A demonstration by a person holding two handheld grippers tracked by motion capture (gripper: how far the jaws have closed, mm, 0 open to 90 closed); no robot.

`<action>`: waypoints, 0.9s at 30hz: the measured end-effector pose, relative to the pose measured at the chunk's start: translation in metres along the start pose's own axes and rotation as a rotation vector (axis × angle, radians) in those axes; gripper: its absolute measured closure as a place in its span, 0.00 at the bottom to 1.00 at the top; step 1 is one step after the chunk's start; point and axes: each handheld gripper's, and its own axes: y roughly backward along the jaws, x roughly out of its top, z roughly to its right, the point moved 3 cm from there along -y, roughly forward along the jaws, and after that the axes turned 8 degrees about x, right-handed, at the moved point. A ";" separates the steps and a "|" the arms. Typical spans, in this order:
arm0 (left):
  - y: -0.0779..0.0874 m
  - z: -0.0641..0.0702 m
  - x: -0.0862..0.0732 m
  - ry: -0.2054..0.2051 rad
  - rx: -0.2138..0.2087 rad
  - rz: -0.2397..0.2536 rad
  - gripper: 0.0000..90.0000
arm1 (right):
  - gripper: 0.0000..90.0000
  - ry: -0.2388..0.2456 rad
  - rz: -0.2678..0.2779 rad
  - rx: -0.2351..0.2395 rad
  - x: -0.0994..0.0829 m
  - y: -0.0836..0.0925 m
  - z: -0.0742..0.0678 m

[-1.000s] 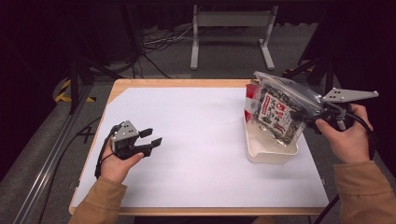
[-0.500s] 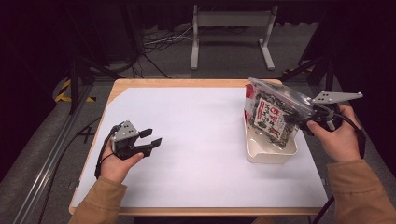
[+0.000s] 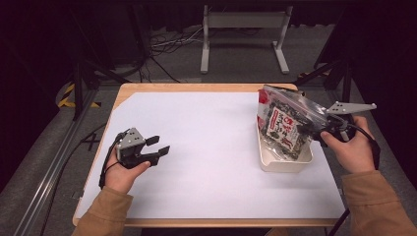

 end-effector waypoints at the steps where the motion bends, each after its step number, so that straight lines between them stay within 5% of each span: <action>1: 0.000 0.000 0.000 -0.003 0.000 -0.001 0.50 | 0.85 -0.007 0.005 0.006 -0.002 0.001 0.001; 8: 0.000 0.000 -0.001 -0.009 0.006 -0.006 0.49 | 0.84 0.000 0.033 0.004 -0.008 0.001 0.005; 14: 0.002 -0.002 -0.009 0.003 0.008 -0.014 0.48 | 0.78 0.025 0.048 -0.041 -0.009 -0.003 0.009; 22: 0.011 -0.004 -0.020 0.019 0.017 -0.028 0.47 | 0.37 0.069 0.088 -0.110 -0.010 0.000 0.004; 27: 0.020 -0.002 -0.025 0.026 0.023 -0.025 0.47 | 0.29 0.055 0.149 -0.103 -0.012 0.008 -0.004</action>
